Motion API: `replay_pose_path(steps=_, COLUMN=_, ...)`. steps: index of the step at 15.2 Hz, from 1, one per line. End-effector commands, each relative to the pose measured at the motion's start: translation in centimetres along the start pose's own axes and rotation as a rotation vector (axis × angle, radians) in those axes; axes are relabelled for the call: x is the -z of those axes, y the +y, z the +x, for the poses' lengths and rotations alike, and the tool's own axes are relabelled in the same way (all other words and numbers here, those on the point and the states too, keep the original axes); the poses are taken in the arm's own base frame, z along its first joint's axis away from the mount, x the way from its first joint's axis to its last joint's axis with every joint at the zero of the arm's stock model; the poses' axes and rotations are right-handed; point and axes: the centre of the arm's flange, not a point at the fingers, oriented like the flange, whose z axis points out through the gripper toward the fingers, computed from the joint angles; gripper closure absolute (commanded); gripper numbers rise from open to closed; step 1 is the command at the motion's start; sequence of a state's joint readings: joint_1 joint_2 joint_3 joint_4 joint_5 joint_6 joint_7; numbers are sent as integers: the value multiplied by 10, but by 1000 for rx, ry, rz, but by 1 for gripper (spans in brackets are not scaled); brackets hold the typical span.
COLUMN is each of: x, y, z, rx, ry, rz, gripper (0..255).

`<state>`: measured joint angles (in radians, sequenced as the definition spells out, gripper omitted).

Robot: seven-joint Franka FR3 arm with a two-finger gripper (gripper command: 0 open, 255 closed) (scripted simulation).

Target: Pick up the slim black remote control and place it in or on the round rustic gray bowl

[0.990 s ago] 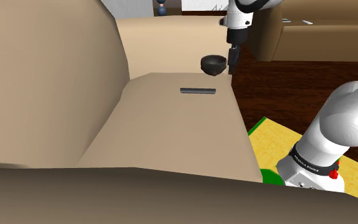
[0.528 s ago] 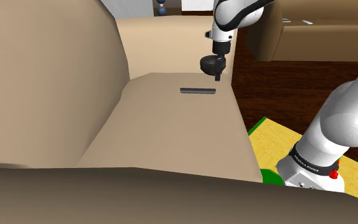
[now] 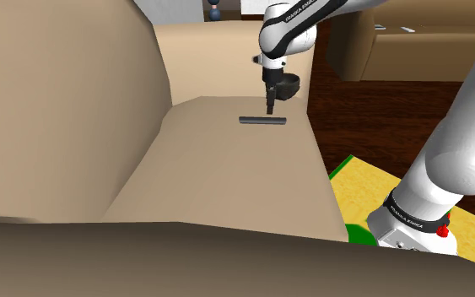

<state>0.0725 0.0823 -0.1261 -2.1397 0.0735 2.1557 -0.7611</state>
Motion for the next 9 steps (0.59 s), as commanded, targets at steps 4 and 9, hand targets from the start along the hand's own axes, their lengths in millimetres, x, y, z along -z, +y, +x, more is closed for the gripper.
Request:
replay_pose_path(steps=4, x=-28, y=4, z=8, rx=14, ry=4, rz=0, gripper=0)
replay_pose_path(steps=9, x=-47, y=4, z=8, rx=14, ry=4, rz=0, gripper=0)
